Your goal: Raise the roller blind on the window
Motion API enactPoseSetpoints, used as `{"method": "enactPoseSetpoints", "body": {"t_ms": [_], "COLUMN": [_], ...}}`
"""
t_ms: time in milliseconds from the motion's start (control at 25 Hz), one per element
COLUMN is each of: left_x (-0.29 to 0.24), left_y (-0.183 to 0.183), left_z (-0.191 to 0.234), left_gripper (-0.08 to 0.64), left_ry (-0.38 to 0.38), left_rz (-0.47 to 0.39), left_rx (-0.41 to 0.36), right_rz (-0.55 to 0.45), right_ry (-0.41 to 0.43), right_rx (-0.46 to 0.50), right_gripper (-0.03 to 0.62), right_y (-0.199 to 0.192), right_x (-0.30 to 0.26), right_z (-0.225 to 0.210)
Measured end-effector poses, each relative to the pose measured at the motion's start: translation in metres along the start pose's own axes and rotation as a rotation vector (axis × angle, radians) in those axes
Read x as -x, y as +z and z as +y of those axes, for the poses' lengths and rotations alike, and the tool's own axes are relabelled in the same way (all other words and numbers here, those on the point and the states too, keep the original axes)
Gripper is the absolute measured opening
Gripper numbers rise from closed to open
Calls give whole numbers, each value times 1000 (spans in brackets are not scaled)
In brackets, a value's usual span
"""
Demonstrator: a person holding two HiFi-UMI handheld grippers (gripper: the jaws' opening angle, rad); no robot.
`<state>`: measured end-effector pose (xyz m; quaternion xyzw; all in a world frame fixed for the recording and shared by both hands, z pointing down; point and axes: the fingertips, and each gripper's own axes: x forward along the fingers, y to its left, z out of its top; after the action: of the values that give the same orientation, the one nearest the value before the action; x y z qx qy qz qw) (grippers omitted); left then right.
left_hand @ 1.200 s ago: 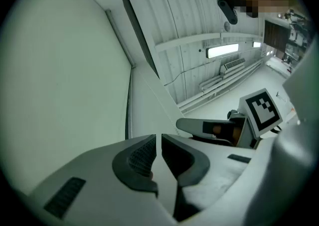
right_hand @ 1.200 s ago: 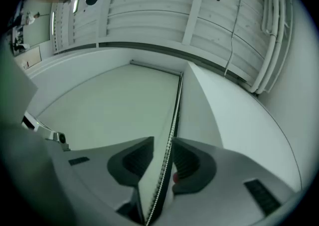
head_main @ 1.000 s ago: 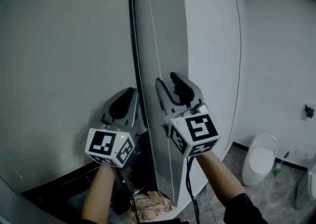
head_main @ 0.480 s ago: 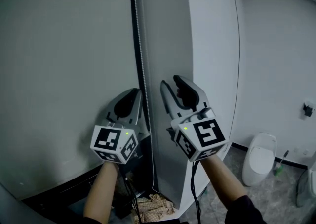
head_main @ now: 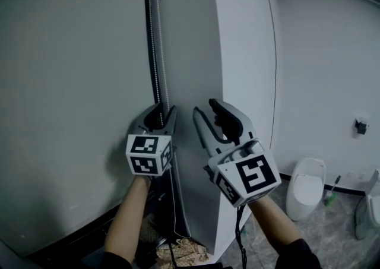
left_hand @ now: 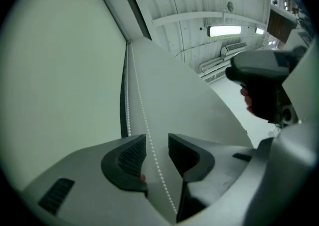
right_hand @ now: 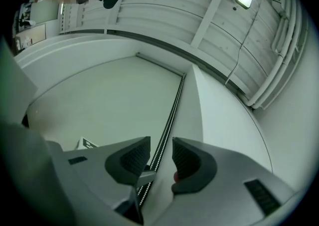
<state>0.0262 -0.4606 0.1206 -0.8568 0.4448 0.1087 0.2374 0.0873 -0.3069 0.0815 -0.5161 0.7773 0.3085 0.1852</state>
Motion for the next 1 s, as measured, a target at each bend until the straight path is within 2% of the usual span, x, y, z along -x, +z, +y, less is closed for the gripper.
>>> {"method": "enactPoseSetpoints", "body": {"t_ms": [80, 200, 240, 400, 560, 680, 840, 1000], "left_x": [-17, -30, -29, -7, 27, 52, 86, 114], "left_y": [-5, -1, 3, 21, 43, 55, 67, 65], "left_z": [3, 5, 5, -2, -11, -13, -10, -20], "left_gripper": [100, 93, 18, 17, 17, 17, 17, 17], "left_ry": [20, 46, 57, 70, 100, 108, 107, 76], "left_rz": [29, 20, 5, -87, -169, -205, -246, -237], "left_rx": [-6, -7, -15, -74, -150, -153, -108, -62], "right_rz": [5, 13, 15, 15, -18, -3, -22, -40], "right_ry": [-10, -23, -25, -10, 58, 143, 267, 386], "right_rx": [19, 27, 25, 3, -68, -173, -406, -591], "right_gripper": [140, 140, 140, 140, 140, 140, 140, 140], "right_y": [2, 3, 3, 5, 10, 7, 11, 16], "right_x": [3, 7, 9, 5, -16, -38, -65, -84], "right_z": [-5, -13, -15, -15, -3, 10, 22, 38]}}
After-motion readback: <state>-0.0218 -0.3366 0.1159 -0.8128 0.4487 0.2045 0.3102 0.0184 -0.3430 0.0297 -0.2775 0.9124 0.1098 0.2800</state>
